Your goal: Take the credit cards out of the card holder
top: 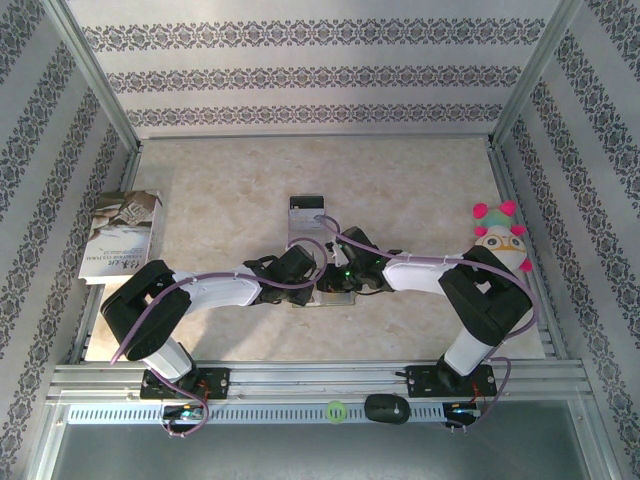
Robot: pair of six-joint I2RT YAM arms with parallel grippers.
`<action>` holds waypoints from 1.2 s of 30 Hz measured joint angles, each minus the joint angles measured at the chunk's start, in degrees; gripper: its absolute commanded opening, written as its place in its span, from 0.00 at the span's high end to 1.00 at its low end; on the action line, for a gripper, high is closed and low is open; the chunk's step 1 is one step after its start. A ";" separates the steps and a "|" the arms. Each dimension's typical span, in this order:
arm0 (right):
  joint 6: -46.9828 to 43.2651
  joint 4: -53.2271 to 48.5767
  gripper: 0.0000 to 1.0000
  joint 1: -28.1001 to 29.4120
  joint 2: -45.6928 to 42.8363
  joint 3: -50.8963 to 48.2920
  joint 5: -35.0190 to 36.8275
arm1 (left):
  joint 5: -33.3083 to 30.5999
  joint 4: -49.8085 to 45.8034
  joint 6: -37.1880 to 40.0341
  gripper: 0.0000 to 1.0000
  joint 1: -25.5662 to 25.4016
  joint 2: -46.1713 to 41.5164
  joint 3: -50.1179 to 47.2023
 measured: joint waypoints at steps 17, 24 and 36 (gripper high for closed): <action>0.04 -3.04 0.79 1.55 1.05 2.12 3.28 | -0.09 0.44 0.00 0.66 0.00 -0.11 -0.35; 0.02 -4.72 0.79 1.95 1.90 3.39 4.09 | 0.66 2.23 -0.63 0.60 0.48 -2.12 -2.80; 0.02 -4.17 0.79 2.67 2.73 4.02 4.22 | 3.52 2.60 -2.21 0.67 3.72 -6.36 -5.90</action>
